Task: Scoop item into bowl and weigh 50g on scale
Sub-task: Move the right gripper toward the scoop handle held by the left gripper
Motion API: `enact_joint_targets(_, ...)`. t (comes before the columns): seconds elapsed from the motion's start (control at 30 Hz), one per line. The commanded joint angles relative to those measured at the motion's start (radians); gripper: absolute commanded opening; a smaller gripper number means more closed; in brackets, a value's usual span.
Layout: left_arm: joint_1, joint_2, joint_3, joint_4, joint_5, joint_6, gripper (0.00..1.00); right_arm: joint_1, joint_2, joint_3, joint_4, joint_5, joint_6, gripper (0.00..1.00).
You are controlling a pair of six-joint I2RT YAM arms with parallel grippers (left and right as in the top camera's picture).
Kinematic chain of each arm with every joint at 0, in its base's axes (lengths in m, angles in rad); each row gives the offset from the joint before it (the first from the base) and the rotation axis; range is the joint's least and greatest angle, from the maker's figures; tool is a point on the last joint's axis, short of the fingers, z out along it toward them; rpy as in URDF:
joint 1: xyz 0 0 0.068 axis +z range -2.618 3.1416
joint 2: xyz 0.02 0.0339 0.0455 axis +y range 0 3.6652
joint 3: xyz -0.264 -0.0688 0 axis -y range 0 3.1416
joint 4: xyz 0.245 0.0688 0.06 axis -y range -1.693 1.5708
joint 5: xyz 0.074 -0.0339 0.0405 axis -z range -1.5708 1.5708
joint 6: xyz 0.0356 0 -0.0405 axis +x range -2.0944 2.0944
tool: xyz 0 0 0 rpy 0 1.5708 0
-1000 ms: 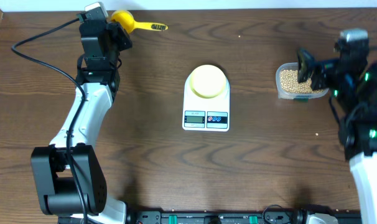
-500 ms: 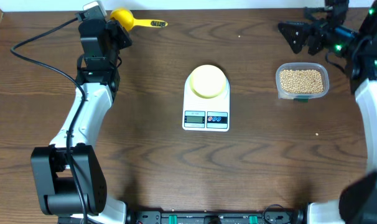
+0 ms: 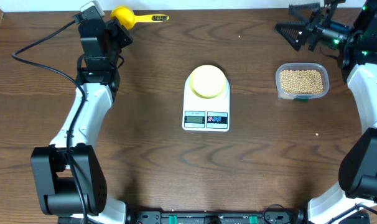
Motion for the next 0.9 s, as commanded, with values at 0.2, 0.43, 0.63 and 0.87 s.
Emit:
enact_joint_targets(0.2, -0.043, -0.019, 0.006, 0.008, 0.032, -0.018, 0.08, 0.001, -0.002, 0.024, 0.076, -0.002, 0.216, 0.99)
enact_joint_targets(0.43, -0.09, -0.019, 0.006, 0.08, 0.087, -0.051, 0.08, 0.025, -0.002, 0.023, 0.072, -0.002, 0.266, 0.99)
enact_joint_targets(0.63, -0.148, -0.019, 0.006, 0.115, 0.111, -0.104, 0.08, 0.083, -0.002, 0.023, 0.076, -0.002, 0.266, 0.99)
enact_joint_targets(0.87, -0.19, -0.019, 0.006, 0.147, 0.156, -0.216, 0.07, 0.135, -0.002, 0.023, 0.077, -0.002, 0.265, 0.99)
